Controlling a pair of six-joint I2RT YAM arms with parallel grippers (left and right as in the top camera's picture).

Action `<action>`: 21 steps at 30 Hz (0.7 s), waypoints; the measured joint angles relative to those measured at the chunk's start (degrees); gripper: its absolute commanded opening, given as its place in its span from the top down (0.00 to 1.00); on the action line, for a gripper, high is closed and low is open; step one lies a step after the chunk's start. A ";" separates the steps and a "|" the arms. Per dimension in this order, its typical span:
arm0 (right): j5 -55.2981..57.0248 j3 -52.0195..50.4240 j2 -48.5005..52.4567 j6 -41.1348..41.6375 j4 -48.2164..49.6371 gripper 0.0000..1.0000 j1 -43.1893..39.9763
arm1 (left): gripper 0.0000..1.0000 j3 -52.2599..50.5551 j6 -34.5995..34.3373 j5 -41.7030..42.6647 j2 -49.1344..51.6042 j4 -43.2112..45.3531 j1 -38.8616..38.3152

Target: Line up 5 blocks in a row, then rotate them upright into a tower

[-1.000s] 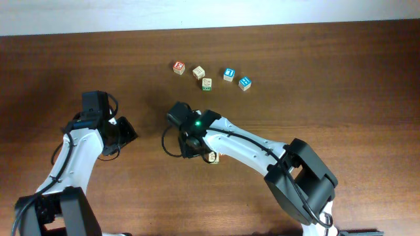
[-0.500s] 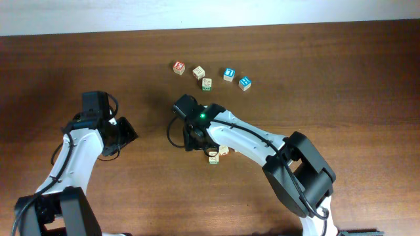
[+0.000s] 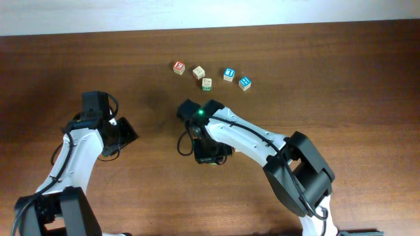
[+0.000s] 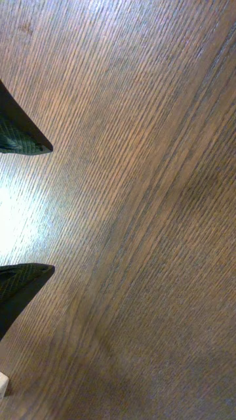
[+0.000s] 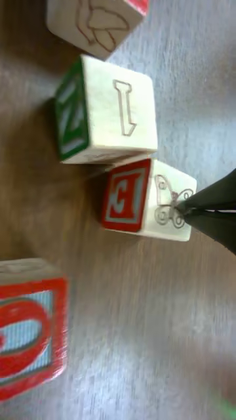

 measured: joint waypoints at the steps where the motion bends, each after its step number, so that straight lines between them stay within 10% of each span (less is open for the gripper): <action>1: -0.11 0.00 0.02 0.04 0.09 0.96 0.00 | 0.49 0.00 0.00 0.00 0.00 0.00 0.00; 21: -1.57 -0.04 -0.22 -12.28 7.98 0.96 -3.67 | 0.49 0.00 0.04 0.00 0.00 0.70 0.00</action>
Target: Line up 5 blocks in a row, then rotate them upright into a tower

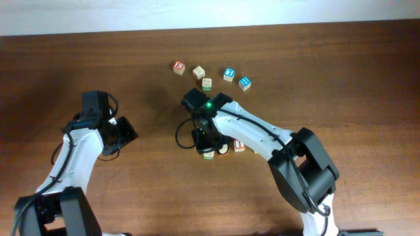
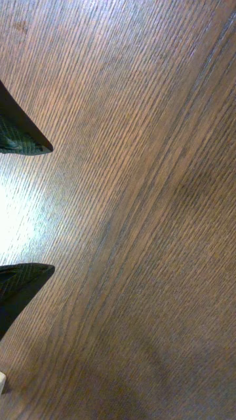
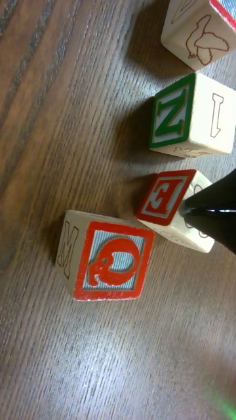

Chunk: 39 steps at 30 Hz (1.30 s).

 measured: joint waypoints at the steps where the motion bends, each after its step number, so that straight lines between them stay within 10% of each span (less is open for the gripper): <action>1: 0.00 0.00 0.00 0.00 0.02 0.96 0.00 | 0.49 0.00 0.00 0.00 0.00 0.00 0.00; 10: -0.87 4.85 0.42 -2.25 -8.22 0.81 -2.62 | 0.49 0.00 0.17 0.00 0.00 0.00 0.00; 14: -5.20 8.90 -0.04 -3.02 -13.22 0.95 -1.97 | 0.49 0.00 0.17 0.00 0.00 0.09 0.00; 39: -0.11 -2.58 -0.04 6.25 -0.81 0.96 0.22 | 0.49 0.00 0.17 -0.02 0.00 0.35 0.00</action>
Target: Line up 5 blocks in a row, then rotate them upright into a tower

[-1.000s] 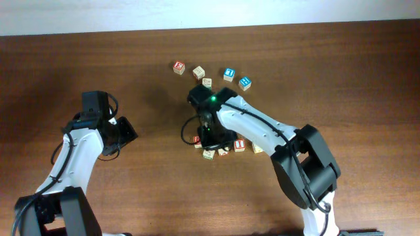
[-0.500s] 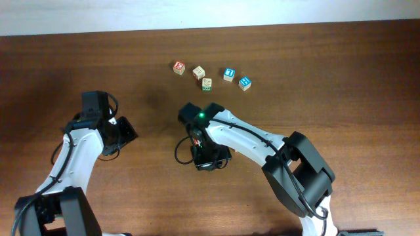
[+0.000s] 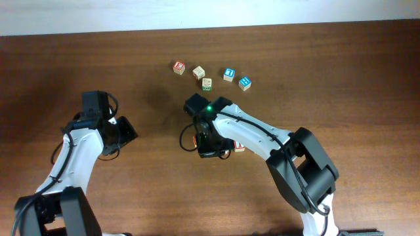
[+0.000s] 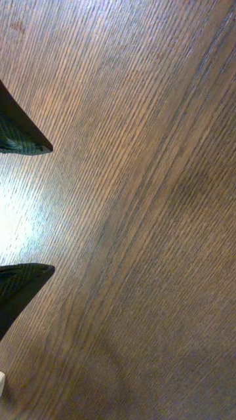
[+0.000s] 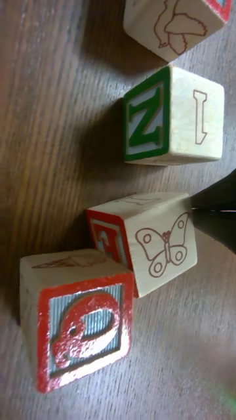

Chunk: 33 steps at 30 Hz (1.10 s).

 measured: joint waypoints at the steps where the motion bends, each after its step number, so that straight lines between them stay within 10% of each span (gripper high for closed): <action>1: 0.00 0.00 0.00 -0.02 -0.13 0.96 0.00 | 0.49 0.00 0.00 0.00 0.00 0.00 0.00; 33: 1.75 0.00 0.00 2.49 12.22 0.95 -3.37 | 0.49 0.00 0.00 0.00 0.00 -0.04 0.00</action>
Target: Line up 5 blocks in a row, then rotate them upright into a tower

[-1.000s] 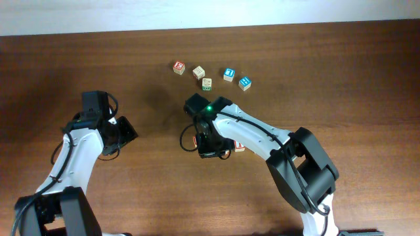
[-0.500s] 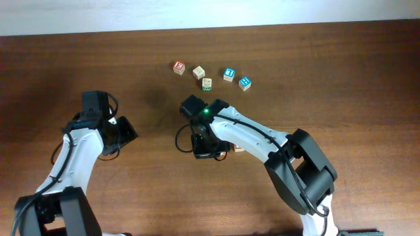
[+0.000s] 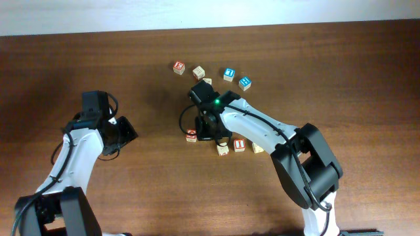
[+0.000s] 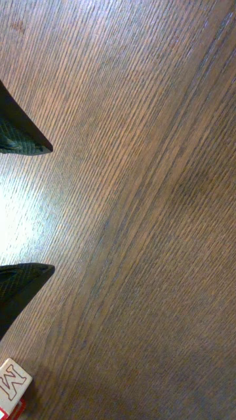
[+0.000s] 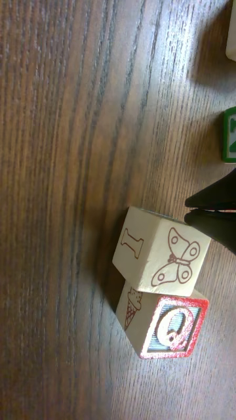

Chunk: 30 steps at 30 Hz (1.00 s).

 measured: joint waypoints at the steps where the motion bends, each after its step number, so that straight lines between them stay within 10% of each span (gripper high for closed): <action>1: 0.00 0.00 0.00 -1.11 0.76 0.94 0.00 | 0.50 0.00 0.00 0.00 0.00 0.00 0.00; 30: 1.57 4.00 4.13 -12.20 10.36 0.91 0.00 | 0.50 0.00 0.00 0.04 0.00 0.26 0.00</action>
